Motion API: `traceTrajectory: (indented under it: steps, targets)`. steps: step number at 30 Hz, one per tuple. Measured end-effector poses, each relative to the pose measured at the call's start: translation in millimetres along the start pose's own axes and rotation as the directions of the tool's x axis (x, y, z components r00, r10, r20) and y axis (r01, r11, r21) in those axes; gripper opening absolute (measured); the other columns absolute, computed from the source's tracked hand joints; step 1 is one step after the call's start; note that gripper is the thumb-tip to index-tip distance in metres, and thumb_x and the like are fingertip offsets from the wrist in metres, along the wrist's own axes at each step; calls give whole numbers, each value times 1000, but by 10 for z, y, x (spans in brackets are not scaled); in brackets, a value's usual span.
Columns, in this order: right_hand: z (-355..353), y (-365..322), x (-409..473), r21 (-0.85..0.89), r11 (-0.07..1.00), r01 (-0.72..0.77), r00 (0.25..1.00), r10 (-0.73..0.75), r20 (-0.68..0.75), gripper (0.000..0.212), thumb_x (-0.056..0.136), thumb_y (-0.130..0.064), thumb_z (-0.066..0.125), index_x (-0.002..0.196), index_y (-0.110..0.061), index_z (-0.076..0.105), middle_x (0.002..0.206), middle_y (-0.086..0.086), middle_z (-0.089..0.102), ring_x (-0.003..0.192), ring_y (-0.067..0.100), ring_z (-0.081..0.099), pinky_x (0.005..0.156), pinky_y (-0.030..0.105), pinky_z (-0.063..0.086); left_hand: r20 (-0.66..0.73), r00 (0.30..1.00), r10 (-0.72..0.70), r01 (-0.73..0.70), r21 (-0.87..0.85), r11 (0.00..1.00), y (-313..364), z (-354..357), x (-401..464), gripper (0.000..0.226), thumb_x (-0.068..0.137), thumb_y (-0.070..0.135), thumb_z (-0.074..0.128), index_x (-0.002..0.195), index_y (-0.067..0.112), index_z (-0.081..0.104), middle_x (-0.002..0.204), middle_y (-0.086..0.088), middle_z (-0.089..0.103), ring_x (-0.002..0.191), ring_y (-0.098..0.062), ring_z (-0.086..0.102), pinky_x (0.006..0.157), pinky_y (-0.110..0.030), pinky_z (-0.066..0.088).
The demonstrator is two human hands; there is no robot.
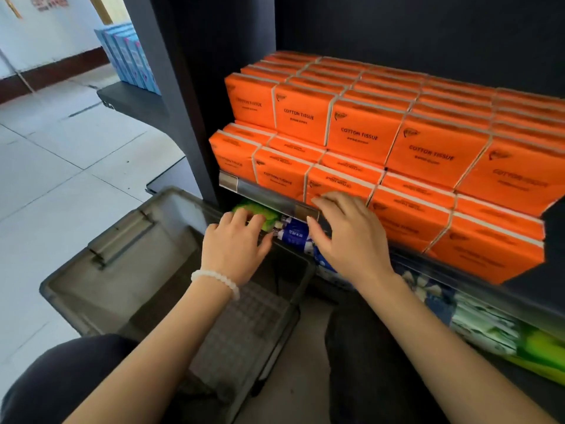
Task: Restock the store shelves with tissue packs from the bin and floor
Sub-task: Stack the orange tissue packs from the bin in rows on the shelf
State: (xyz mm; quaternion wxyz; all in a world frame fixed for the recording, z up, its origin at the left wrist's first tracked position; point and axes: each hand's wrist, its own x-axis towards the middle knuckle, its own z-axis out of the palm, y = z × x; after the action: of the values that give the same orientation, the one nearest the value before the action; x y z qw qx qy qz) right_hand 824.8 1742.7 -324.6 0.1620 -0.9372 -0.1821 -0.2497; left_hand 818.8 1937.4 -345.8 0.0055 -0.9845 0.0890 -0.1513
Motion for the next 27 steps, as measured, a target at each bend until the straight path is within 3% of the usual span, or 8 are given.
traceTrajectory:
  steps: [3, 10, 15, 21, 27]
  targets:
    - [15, 94, -194, -30, 999, -36, 999, 37, 30, 39, 88, -35, 45, 111, -11, 66, 107, 4, 64, 93, 24, 61, 74, 34, 52, 40, 999, 23, -23, -15, 1000, 187, 78, -25, 31, 82, 39, 60, 98, 14, 67, 91, -9, 63, 79, -30, 62, 57, -36, 47]
    - [-290, 413, -617, -49, 994, -99, 995, 99, 3, 38, 85, -32, 53, 112, -8, 65, 109, 8, 65, 93, 30, 62, 74, 38, 51, 40, 996, 86, -85, -18, 996, 861, -128, -213, 40, 84, 45, 41, 96, 16, 66, 89, -7, 63, 79, -29, 62, 58, -34, 46]
    - [-793, 496, -802, 7, 997, -80, 991, 81, -109, 36, 86, -34, 54, 111, -9, 66, 106, 9, 64, 93, 32, 61, 73, 39, 50, -32, 995, 99, -98, 22, 995, 1339, -623, -322, 33, 84, 41, 54, 97, 12, 64, 94, -12, 61, 89, -35, 59, 63, -39, 44]
    - [-1367, 594, -871, -7, 992, -124, 968, 119, -219, 37, 88, -34, 53, 111, -9, 66, 104, 10, 64, 95, 33, 59, 75, 40, 49, -58, 983, 172, -166, 97, 981, 1805, -1283, -165, 43, 93, 47, 42, 124, 19, 52, 122, -8, 51, 117, -28, 46, 86, -41, 42]
    - [-1826, 657, -803, -133, 980, -149, 981, 129, -143, 39, 94, -38, 48, 125, -16, 57, 120, 4, 58, 111, 27, 52, 83, 38, 43, -66, 989, 131, -133, -34, 991, 2038, -1707, -13, 45, 94, 49, 39, 129, 23, 49, 128, -7, 48, 121, -27, 42, 88, -42, 41]
